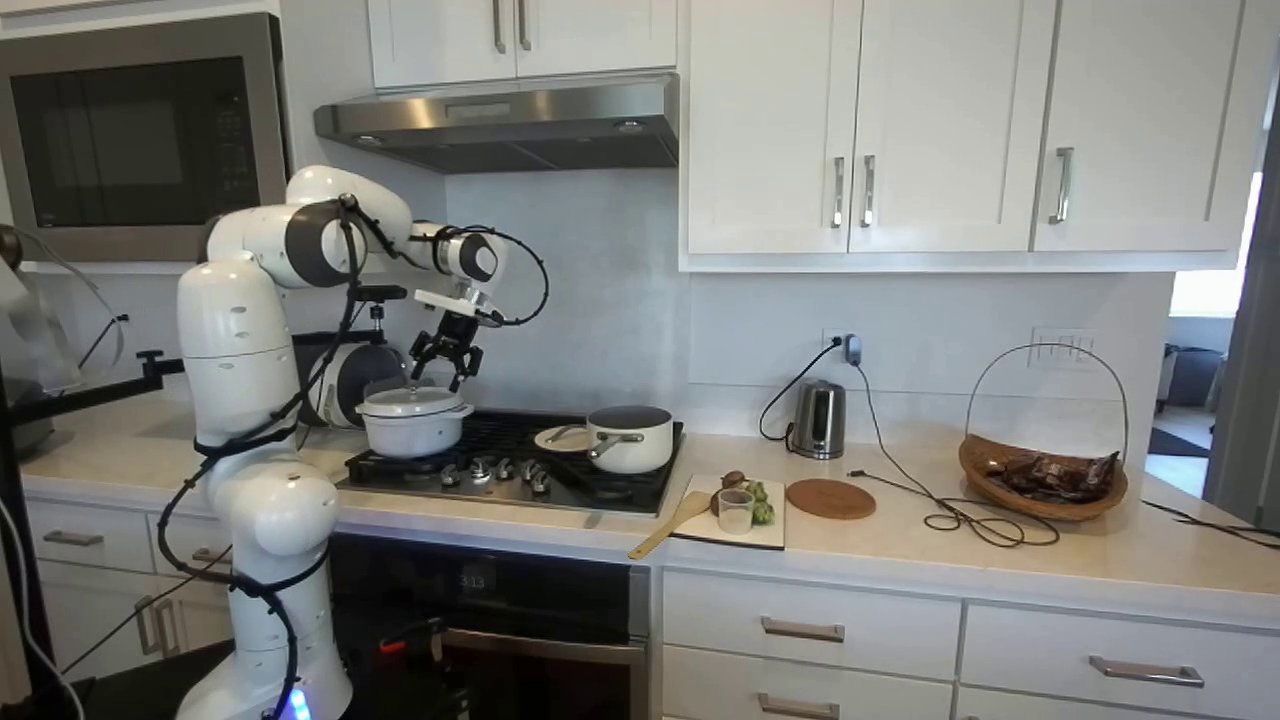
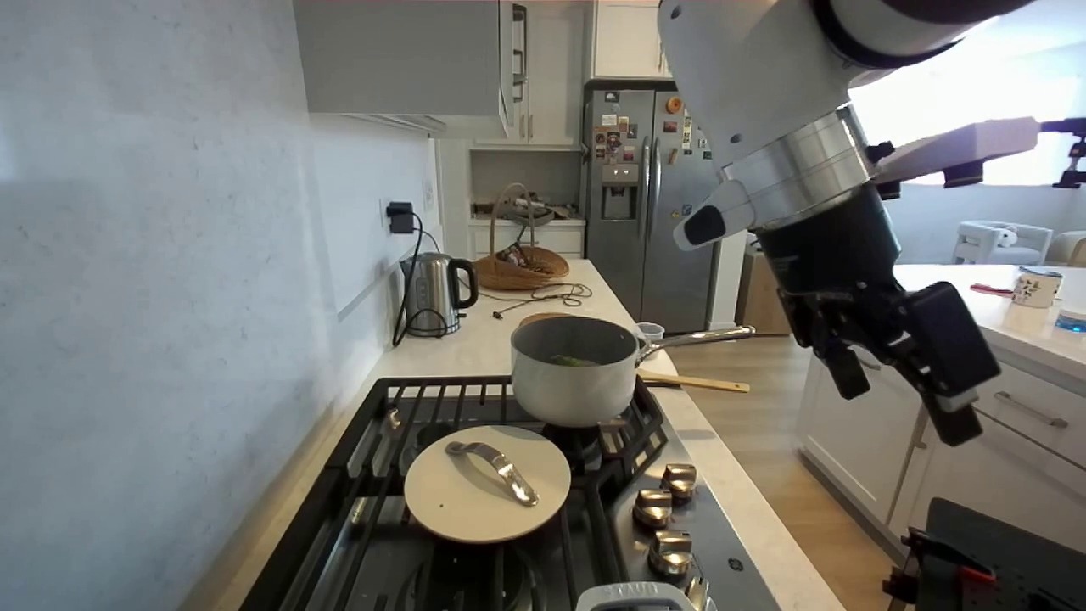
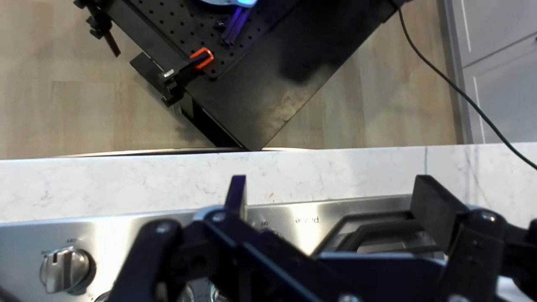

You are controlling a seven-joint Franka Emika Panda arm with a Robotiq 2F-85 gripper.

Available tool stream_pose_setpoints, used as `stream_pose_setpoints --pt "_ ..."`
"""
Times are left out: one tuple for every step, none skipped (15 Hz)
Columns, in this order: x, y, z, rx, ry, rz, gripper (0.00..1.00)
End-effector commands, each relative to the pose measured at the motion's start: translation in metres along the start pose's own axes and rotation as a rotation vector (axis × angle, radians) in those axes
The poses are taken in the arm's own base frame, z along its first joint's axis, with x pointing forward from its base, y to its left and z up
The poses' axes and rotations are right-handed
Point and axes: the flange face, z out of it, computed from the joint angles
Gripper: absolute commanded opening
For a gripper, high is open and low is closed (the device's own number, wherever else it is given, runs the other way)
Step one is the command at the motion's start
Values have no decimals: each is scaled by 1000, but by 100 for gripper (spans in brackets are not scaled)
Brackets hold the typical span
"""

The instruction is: Turn the second knob from the left clockwise

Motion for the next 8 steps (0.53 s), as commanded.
stream_pose_setpoints --pt "17 9 -3 -37 -99 -165 100" --pt "23 12 -1 -54 -124 -209 100" --pt "29 14 2 -71 -149 -254 100" --pt "17 15 4 -49 -98 -181 100" --pt "23 18 7 -56 -114 -211 100" --pt "28 19 9 -55 -124 -223 100" --pt "31 19 10 -54 -130 -233 100" --pt "33 19 11 -54 -133 -237 100"
